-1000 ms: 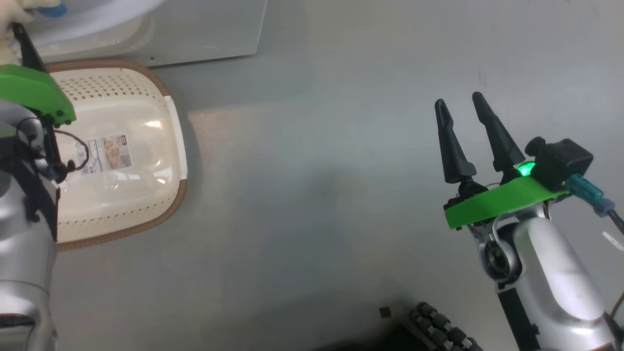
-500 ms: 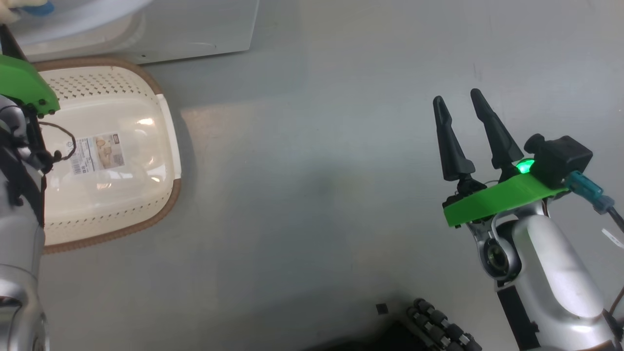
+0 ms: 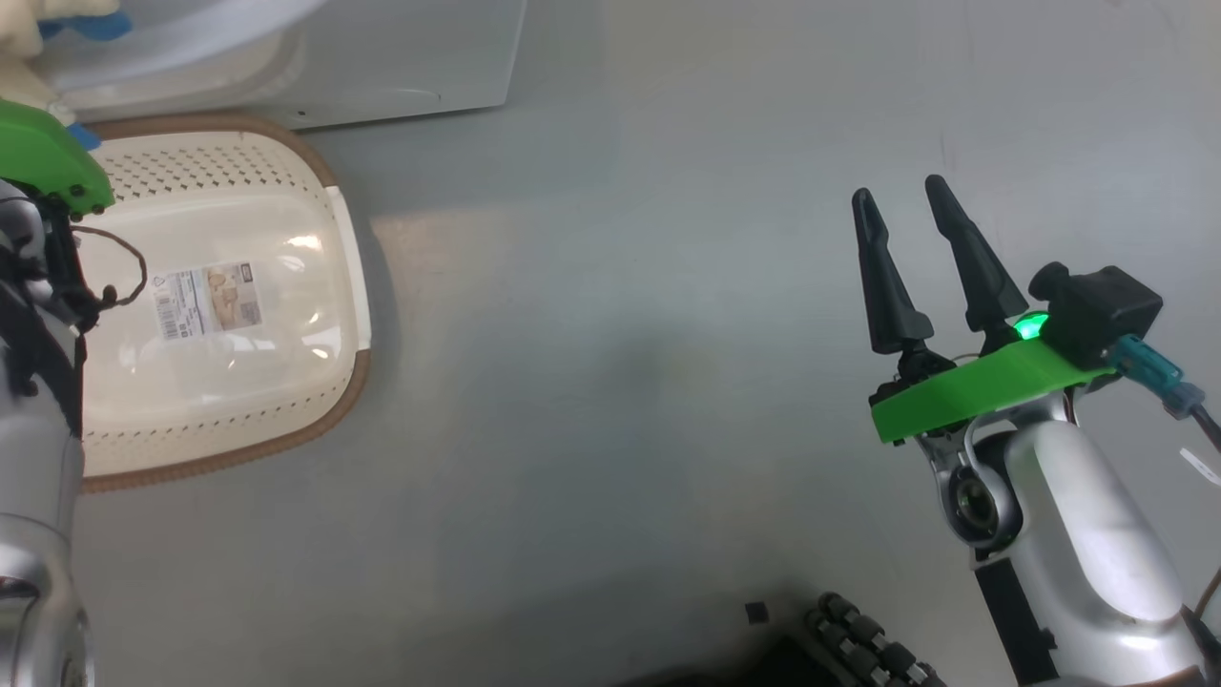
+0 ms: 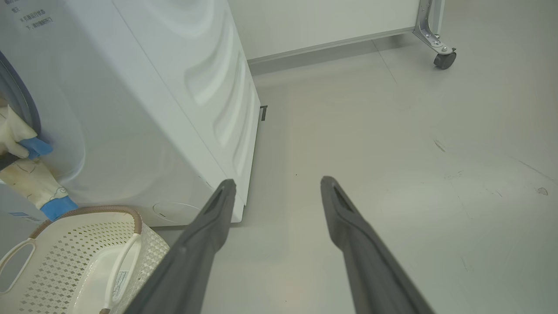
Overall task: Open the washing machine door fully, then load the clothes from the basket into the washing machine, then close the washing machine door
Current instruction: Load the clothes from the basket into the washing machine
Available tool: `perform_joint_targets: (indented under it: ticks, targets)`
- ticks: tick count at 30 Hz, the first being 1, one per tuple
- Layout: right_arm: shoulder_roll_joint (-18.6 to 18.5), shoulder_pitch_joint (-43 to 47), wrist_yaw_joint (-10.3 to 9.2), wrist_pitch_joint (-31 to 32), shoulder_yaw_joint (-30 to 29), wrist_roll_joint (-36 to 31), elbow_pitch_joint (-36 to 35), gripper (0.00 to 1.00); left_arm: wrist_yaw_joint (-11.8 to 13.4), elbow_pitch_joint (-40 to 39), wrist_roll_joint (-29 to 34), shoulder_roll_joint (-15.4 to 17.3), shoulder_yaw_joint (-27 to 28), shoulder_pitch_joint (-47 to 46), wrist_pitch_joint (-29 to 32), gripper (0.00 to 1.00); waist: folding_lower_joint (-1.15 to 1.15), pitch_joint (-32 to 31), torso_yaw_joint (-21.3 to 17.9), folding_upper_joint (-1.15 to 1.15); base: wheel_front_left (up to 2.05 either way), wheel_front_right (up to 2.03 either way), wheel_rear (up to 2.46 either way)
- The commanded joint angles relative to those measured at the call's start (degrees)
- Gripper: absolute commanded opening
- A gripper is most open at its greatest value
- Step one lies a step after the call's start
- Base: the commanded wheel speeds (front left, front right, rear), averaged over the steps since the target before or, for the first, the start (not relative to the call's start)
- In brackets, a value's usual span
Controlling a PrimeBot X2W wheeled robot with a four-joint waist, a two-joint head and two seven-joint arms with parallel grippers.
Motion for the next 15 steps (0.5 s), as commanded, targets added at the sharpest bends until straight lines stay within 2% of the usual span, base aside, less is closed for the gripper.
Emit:
perform_joint_targets:
  ticks: [1,15]
  targets:
    - [-0.12,0.37,-0.16,-0.38,0.55,0.01,-1.28,1.0,0.07,-3.22,0.16,3.34,0.76,-0.01,-0.85,0.0,0.0,-0.13,0.26,0.0,0.0,0.0,0.0]
    - [-0.12,0.7,-0.16,-0.38,0.24,-0.47,-1.51,1.0,0.11,-24.38,1.97,4.31,1.92,7.52,-0.87,0.0,0.0,-0.85,2.09,0.0,0.0,0.0,0.0]
